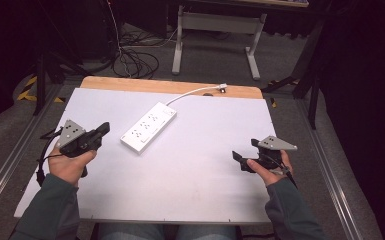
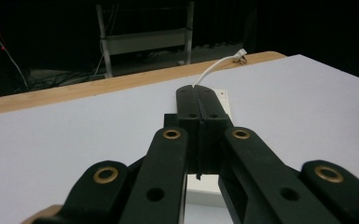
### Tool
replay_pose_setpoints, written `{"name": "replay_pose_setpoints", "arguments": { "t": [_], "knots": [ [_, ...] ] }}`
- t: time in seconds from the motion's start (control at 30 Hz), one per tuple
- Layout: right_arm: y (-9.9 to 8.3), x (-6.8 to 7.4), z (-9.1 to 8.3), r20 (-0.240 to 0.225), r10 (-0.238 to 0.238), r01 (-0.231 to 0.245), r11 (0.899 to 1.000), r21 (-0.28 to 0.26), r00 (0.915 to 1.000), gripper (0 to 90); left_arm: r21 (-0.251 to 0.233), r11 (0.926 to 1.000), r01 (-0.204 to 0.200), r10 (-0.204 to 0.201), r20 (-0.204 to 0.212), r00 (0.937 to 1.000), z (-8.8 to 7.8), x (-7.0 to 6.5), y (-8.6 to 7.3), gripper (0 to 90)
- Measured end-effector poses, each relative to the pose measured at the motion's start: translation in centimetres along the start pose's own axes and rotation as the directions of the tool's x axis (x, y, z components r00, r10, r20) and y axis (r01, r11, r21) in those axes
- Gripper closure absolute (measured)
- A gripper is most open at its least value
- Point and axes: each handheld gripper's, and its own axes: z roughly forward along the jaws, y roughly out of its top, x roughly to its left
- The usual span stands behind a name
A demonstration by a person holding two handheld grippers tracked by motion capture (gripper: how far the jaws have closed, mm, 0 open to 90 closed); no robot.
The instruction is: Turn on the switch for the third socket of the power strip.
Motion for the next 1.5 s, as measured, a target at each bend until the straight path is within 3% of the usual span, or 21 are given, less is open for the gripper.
{"name": "replay_pose_setpoints", "arguments": {
  "t": [0.2, 0.5, 0.63, 0.73, 1.0, 1.1, 1.37, 1.5],
  "knots": [
    [0.0, 0.0, 0.0, -0.001, 0.0, 0.0, 1.0, 0.0, 1.0, 12.6, -0.016, 0.9998, 0.009, -0.009, -0.016, 0.9998, -0.6, 0.1, -0.1, 89.9],
    [0.0, 0.0, 0.0, 0.0, 0.0, 0.0, 1.0, 0.0, 1.0, 12.6, -0.034, 0.9991, 0.024, -0.026, -0.039, 0.9989, -1.3, 0.3, -0.2, 81.2],
    [0.0, 0.0, 0.0, -0.001, 0.001, -0.001, 1.0, 0.0, 1.0, 12.6, -0.043, 0.9984, 0.036, -0.038, -0.056, 0.9977, -1.6, 0.4, -0.3, 71.5],
    [0.0, 0.0, 0.0, -0.001, 0.001, -0.001, 1.0, 0.0, 1.0, 12.6, -0.044, 0.9972, 0.061, -0.064, -0.065, 0.9958, -1.8, 0.6, -0.4, 58.7],
    [0.0, 0.0, 0.0, -0.002, -0.002, 0.002, 1.0, -0.001, 1.0, 12.6, -0.041, 0.9964, 0.073, -0.077, -0.094, 0.9926, -2.2, 0.7, -0.5, 33.8],
    [0.0, 0.0, 0.0, -0.002, 0.0, 0.0, 1.0, 0.0, 1.0, 12.5, -0.028, 0.9949, 0.097, -0.1, -0.128, 0.9868, -2.2, 0.6, -0.5, 19.7],
    [0.0, 0.0, 0.0, -0.003, 0.001, -0.001, 1.0, 0.001, 1.0, 12.6, -0.035, 0.9932, 0.111, -0.115, -0.134, 0.9843, -2.3, 0.7, -0.5, 3.8],
    [0.0, 0.0, 0.0, -0.003, 0.004, -0.004, 1.0, 0.001, 1.0, 12.5, -0.054, 0.9932, 0.103, -0.108, -0.112, 0.9878, -2.6, 0.8, -0.6, 1.5]
  ]
}}
